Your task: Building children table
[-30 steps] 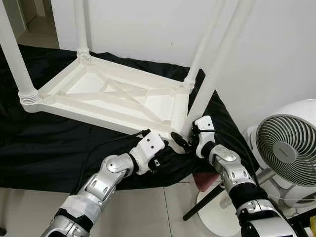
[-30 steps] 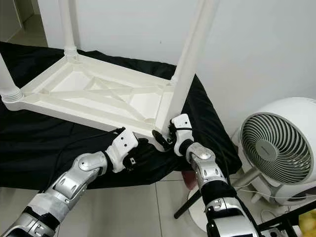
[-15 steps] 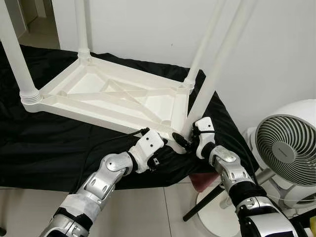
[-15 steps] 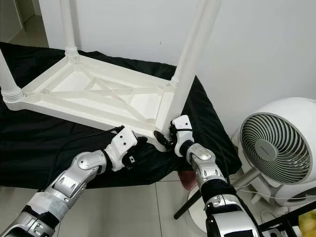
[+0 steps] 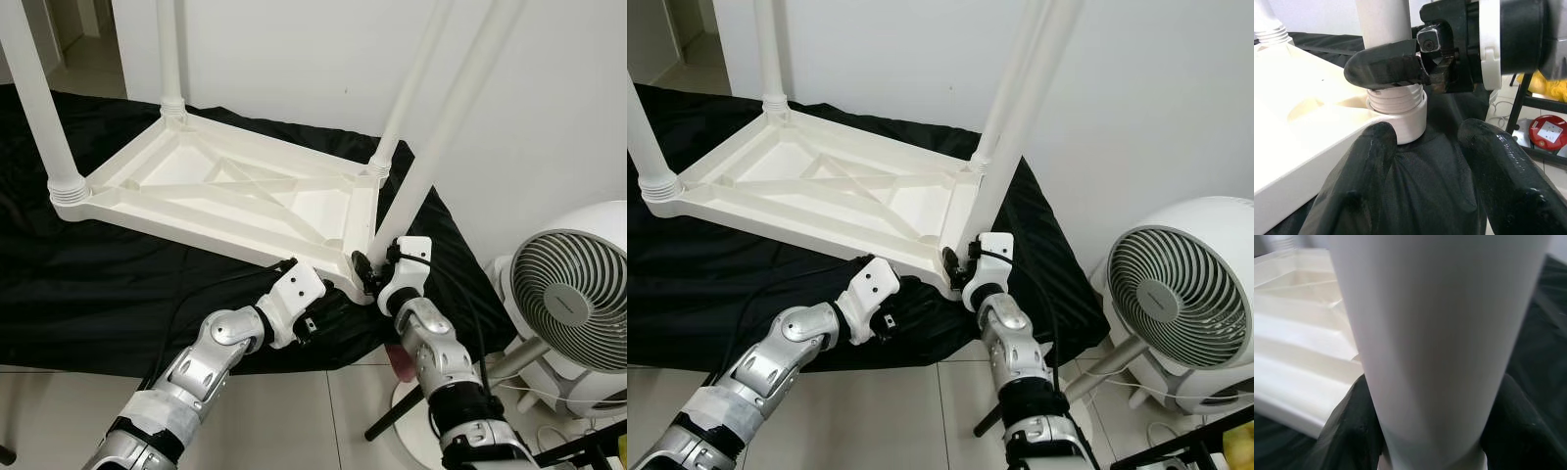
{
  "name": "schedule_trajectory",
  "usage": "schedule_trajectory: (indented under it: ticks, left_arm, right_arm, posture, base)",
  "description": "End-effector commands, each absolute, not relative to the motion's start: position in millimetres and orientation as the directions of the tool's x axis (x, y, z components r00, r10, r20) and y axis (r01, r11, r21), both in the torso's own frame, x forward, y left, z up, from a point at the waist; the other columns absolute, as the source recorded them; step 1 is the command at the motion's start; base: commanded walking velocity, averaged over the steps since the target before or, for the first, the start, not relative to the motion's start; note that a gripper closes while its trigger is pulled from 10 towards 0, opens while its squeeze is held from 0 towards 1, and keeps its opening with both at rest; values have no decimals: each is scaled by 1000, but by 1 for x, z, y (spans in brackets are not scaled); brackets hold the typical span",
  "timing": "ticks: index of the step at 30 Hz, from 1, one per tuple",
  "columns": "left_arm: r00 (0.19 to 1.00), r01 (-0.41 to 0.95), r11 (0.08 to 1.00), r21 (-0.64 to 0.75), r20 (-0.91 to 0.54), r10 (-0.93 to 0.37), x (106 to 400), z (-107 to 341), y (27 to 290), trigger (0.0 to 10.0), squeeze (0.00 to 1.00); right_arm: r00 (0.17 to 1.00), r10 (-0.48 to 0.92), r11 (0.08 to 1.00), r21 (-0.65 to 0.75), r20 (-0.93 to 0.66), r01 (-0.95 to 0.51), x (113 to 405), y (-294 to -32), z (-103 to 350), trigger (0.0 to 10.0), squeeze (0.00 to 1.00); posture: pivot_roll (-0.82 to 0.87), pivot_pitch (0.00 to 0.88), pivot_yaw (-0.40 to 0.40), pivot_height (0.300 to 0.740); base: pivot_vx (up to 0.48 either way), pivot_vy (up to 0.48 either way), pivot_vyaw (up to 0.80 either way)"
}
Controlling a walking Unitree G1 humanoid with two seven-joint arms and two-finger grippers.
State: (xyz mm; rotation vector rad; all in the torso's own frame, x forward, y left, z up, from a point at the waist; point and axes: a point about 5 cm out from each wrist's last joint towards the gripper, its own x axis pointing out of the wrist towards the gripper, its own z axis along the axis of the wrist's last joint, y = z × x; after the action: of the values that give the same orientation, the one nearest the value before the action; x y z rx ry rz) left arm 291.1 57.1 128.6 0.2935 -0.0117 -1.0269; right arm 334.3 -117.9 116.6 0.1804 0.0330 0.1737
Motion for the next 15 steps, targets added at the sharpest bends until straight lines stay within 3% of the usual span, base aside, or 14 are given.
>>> schedule_trajectory:
  ticks: [1,5,15]
  left_arm:
    - [437,887,398,232,-145,-888,284,127,51,10000,0]
    - [435,888,398,232,-141,-889,285,128,49,10000,0]
    - [435,888,398,231,-143,-889,284,127,50,10000,0]
  right_arm:
    - [992,88,979,193,-94,-68,327,-124,102,10000,0]
    - [993,50,977,211,-109,-26,315,-104,103,10000,0]
    - [991,37,978,208,-128,-10,311,-106,106,10000,0]
  posture:
    - [61,0,-154,740]
    - [62,0,-157,740]
    - [63,0,-160,740]
  base:
    - [0,0,0]
    - [0,0,0]
    - [0,0,0]
